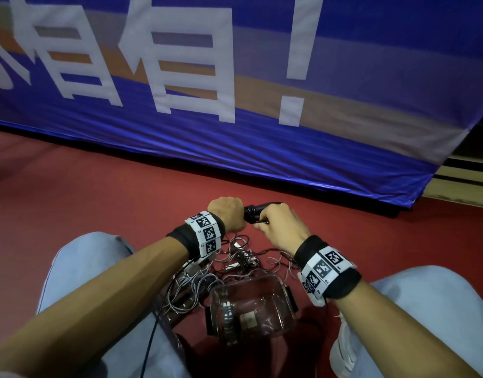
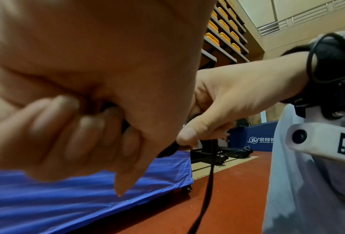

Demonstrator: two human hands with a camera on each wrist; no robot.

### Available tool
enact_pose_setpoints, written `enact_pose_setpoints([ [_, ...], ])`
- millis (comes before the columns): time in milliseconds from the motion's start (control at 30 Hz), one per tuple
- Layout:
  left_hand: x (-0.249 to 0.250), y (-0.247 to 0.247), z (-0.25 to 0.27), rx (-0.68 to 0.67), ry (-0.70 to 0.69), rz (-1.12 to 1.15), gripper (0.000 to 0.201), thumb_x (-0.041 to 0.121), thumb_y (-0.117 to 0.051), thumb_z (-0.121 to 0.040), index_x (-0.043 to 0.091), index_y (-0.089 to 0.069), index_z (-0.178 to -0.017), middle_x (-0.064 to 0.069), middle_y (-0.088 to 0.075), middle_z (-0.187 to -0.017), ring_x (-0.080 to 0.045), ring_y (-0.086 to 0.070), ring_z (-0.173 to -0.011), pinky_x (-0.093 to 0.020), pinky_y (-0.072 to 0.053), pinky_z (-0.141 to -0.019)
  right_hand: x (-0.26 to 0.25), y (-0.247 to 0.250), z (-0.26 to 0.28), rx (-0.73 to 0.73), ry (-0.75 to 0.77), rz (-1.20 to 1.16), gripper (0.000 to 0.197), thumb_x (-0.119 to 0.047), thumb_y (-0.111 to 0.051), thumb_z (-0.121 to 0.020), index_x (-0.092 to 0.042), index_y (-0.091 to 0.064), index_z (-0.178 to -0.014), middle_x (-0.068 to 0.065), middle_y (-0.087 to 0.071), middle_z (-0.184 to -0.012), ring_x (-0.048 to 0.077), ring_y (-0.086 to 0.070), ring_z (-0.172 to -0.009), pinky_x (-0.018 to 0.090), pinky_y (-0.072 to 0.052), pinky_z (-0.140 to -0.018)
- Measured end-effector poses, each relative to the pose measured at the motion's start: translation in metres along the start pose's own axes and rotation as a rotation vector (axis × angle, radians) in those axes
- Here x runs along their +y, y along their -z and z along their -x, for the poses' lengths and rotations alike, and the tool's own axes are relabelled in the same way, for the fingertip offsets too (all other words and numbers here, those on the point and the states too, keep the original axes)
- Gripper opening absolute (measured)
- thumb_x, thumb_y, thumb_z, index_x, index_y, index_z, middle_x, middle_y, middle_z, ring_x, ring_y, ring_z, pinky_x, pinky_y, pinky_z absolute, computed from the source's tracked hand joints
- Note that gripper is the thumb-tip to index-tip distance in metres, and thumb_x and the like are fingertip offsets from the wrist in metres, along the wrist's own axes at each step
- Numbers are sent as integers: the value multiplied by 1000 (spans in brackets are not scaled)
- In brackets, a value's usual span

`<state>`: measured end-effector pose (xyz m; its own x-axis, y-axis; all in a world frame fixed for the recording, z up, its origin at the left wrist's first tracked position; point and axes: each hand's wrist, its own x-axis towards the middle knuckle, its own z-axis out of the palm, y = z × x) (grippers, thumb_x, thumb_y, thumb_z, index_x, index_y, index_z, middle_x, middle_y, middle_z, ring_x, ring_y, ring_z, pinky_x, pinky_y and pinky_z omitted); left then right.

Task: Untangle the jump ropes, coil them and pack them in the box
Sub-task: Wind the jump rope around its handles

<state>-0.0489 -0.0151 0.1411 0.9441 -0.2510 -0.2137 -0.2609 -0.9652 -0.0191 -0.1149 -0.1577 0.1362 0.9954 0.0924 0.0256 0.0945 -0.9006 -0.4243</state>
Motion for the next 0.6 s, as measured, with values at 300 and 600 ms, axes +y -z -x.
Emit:
enact_pose_setpoints([
  [300, -12, 2, -2, -92, -217, -171, 16, 24, -61, -92, 13, -63, -103, 2, -55, -76, -22, -60, -75, -32, -50, -66, -1, 10, -5, 71, 119, 170, 40, -52, -81, -79, -15, -65, -79, 4, -67, -74, 26, -63, -71, 29, -43, -63],
  [600, -19, 10, 4, 57, -412, -488, 19, 31, -59, -97, 13, -64, -100, -2, -66, -91, -22, -62, -77, -32, -47, -67, 3, 3, -11, 86, 238, 202, 66, -71, -73, -73, -15, -68, -106, -2, -65, -94, 21, -62, -79, 32, -47, -66],
])
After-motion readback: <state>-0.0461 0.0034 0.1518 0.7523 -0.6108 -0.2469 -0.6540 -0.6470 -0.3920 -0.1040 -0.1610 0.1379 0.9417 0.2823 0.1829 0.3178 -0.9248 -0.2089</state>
